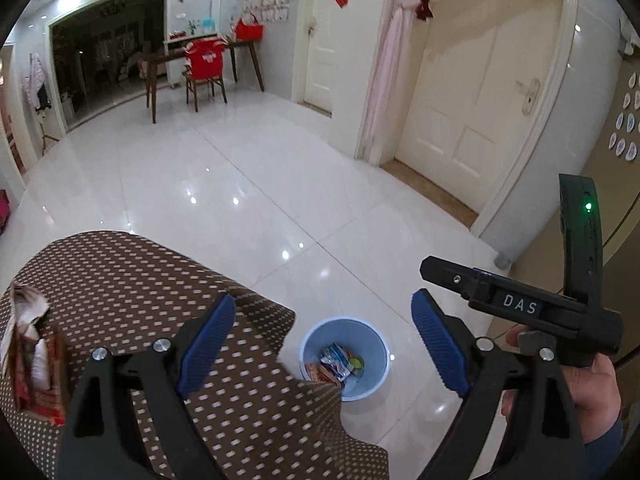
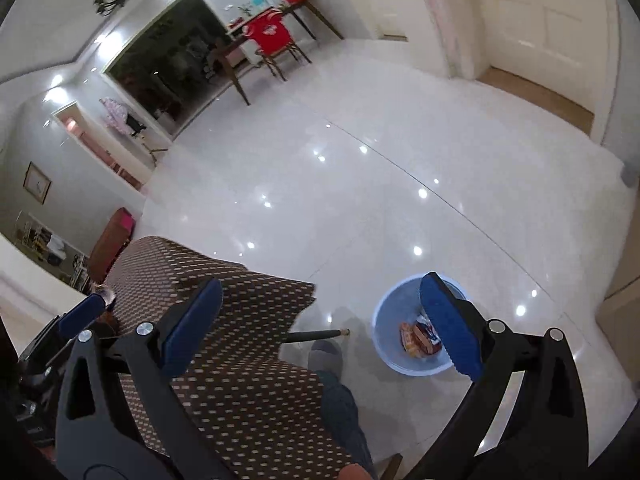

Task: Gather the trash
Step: 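Move both open tools back over the remaining trash on the table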

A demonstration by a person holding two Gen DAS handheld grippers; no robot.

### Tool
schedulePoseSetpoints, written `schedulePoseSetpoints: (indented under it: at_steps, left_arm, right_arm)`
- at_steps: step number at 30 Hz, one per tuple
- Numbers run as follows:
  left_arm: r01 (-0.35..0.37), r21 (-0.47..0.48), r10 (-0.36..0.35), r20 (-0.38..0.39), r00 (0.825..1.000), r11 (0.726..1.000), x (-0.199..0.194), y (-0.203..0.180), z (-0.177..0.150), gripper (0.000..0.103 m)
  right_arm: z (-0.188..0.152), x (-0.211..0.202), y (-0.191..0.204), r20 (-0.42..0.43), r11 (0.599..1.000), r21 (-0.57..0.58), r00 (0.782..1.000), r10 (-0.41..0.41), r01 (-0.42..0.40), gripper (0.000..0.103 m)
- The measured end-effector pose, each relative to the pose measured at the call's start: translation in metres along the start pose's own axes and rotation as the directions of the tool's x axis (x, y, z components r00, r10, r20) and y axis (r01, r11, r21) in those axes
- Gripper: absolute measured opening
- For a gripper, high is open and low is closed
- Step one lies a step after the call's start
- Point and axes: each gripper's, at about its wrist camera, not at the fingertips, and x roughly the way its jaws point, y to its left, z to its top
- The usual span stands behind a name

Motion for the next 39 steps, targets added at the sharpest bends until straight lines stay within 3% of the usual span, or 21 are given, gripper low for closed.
schedulePoseSetpoints:
  at_steps: [9,20,31,39]
  left_arm:
    - [-0.035,-0.106,0.045,0.095,0.994,0.994,-0.055,0.053,-0.014,0.088]
    - [-0.117,-0.235,0.161,0.176,0.971,0.965,-0.118,0.119,-0.044,0.088]
    - [-0.212,-0.405,0.291,0.145,0.946,0.890,-0.152,0.193,-0.099,0.088]
    - [-0.311,-0.501,0.382,0.043,0.923,0.808,-0.159,0.249,-0.150,0.088]
  right_arm:
    - [-0.006,-0.002,0.082,-0.002,0.988,-0.135,0.997,0.072,-0.071,0.097]
    - [-0.031,0.011,0.171,-0.054,0.943,-0.289,0.986,0.155,-0.164,0.097]
    - [-0.060,0.029,0.242,-0.139,0.876,-0.415,0.969,0.205,-0.245,0.097]
    - [-0.095,0.047,0.304,-0.235,0.802,-0.493,0.939,0.250,-0.337,0.097]
